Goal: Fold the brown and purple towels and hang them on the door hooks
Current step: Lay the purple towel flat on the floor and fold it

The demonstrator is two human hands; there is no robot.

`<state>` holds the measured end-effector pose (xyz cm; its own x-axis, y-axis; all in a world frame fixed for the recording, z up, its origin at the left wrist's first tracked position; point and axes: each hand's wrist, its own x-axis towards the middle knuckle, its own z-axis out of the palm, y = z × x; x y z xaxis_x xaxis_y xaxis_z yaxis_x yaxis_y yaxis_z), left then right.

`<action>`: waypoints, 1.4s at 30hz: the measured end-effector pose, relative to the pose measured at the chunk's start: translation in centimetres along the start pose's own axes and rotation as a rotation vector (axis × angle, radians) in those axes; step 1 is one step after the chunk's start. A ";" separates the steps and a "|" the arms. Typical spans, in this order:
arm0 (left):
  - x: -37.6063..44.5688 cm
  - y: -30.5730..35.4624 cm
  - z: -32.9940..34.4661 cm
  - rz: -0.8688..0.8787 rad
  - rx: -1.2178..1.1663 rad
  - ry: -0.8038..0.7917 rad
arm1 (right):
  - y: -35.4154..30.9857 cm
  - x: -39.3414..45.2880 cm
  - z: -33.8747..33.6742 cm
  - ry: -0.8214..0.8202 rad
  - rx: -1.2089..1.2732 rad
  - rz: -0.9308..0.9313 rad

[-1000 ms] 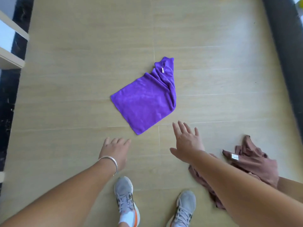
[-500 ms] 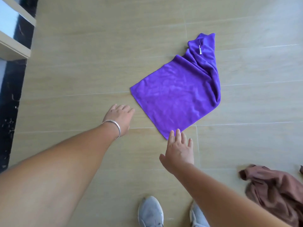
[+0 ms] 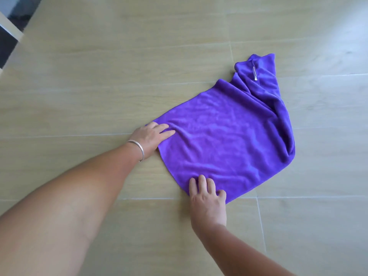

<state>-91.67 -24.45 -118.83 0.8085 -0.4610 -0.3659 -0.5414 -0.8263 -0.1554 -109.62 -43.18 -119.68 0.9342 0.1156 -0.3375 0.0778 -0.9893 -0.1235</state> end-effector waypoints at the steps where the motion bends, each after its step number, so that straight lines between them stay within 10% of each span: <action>1: 0.1 -0.1 0.1 -0.001 -0.009 0.034 | 0.7 0.3 -0.1 0.041 -0.030 -0.030; 5: -1.5 0.4 -0.1 -0.049 0.130 0.110 | 3.9 1.4 -1.8 0.122 -0.046 -0.036; 18: -24.3 10.7 -13.5 0.028 0.038 -0.529 | 9.7 -18.7 -18.3 -0.498 -0.042 -0.104; 26: -34.7 13.6 -22.0 -0.026 -0.066 -0.704 | 9.4 -27.7 -25.7 -0.387 -0.078 -0.085; 35: -28.9 3.1 -33.0 -0.402 -0.607 -0.531 | 8.6 -16.3 -41.3 -0.291 -0.138 -0.088; 42: -22.4 -7.0 -51.1 -0.490 -0.552 -0.196 | 7.9 -8.7 -60.0 -0.016 -0.205 -0.066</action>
<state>-94.23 -24.87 -62.69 0.8432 0.0236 -0.5370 0.1041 -0.9873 0.1200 -96.27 -57.39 -61.70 0.9194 0.1802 -0.3498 0.2092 -0.9768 0.0466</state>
